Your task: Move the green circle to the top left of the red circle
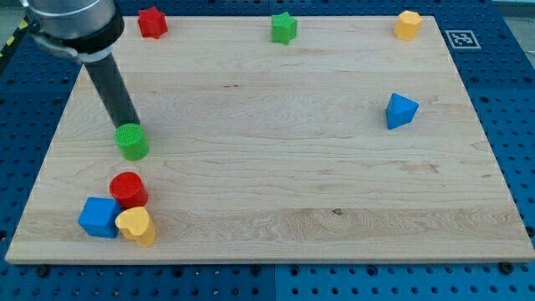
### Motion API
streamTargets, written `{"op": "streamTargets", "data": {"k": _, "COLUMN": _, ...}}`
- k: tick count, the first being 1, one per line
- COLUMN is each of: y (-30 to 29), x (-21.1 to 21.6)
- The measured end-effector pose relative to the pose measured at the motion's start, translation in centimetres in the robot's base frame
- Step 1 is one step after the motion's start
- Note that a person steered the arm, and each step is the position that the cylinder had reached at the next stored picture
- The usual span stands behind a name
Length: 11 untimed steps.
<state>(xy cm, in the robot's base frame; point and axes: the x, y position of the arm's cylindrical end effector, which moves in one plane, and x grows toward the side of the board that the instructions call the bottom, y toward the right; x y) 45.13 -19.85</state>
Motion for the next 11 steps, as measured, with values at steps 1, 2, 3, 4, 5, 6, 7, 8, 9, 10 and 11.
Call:
{"op": "streamTargets", "data": {"k": 1, "y": 0.4, "x": 1.7}}
{"op": "streamTargets", "data": {"k": 2, "y": 0.4, "x": 1.7}}
{"op": "streamTargets", "data": {"k": 3, "y": 0.4, "x": 0.9}}
{"op": "streamTargets", "data": {"k": 4, "y": -0.5, "x": -2.9}}
{"op": "streamTargets", "data": {"k": 5, "y": 1.4, "x": -4.1}}
{"op": "streamTargets", "data": {"k": 6, "y": 6.3, "x": -1.8}}
{"op": "streamTargets", "data": {"k": 7, "y": 7.2, "x": 0.4}}
{"op": "streamTargets", "data": {"k": 8, "y": 6.0, "x": 2.3}}
{"op": "streamTargets", "data": {"k": 9, "y": 4.9, "x": 3.7}}
{"op": "streamTargets", "data": {"k": 10, "y": 3.2, "x": 3.7}}
{"op": "streamTargets", "data": {"k": 11, "y": 2.3, "x": 3.7}}
